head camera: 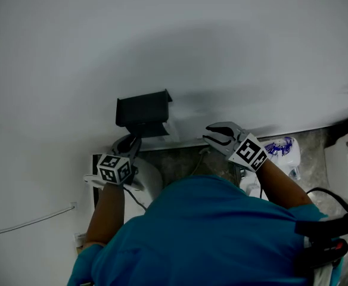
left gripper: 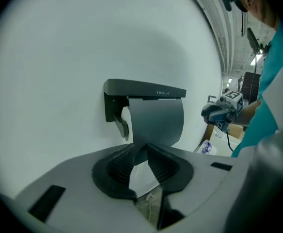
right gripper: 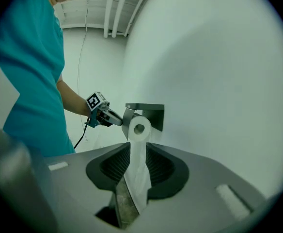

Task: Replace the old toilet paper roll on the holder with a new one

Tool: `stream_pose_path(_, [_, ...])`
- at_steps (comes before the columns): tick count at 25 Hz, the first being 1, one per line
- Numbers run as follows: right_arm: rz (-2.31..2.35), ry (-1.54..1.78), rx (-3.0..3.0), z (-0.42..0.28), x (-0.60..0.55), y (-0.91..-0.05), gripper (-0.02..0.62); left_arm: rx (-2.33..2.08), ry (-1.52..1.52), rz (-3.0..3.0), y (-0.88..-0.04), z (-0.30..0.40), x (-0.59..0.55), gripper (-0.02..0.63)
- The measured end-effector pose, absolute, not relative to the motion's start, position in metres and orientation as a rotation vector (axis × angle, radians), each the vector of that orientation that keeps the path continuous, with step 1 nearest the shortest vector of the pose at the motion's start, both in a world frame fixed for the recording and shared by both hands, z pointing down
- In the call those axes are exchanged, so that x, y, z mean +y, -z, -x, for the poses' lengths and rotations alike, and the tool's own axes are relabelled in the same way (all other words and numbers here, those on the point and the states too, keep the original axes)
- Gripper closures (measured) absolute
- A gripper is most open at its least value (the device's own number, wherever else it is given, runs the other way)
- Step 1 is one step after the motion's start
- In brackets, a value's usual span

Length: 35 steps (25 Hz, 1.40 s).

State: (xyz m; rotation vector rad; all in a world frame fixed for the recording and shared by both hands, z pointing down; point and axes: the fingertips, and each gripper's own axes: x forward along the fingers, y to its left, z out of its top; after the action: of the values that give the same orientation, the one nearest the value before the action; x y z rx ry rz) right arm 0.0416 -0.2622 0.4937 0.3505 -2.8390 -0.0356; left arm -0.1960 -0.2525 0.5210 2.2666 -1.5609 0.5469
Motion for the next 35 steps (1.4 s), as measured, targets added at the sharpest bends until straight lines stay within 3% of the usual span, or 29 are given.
stream_pose_path(9, [-0.5, -0.09, -2.869, -0.015, -0.252, -0.474, 0.499, -1.511, -0.438, -2.295, -0.522, 0.219, -0.21, 0.483])
stream_pose_path(13, [-0.658, -0.19, -2.895, 0.005, -0.246, -0.461, 0.542, -1.501, -0.341, -2.373, -0.499, 0.25, -0.19, 0.483])
stream_pose_path(15, [-0.741, -0.216, -2.896, 0.014, -0.243, -0.451, 0.573, -1.488, -0.245, -2.414, -0.478, 0.265, -0.184, 0.494])
stream_pose_path(16, [-0.779, -0.234, -2.898, 0.017, -0.241, -0.445, 0.586, -1.478, -0.195, -2.434, -0.466, 0.27, -0.181, 0.533])
stream_pose_path(21, [-0.911, -0.38, -2.942, 0.016, -0.242, -0.409, 0.592, -1.397, 0.002, -2.492, -0.411, 0.274, -0.18, 0.597])
stream_pose_path(35, [-0.756, -0.413, -2.985, 0.004, -0.239, -0.397, 0.594, -1.46, 0.224, -2.493, -0.396, 0.238, -0.165, 0.597])
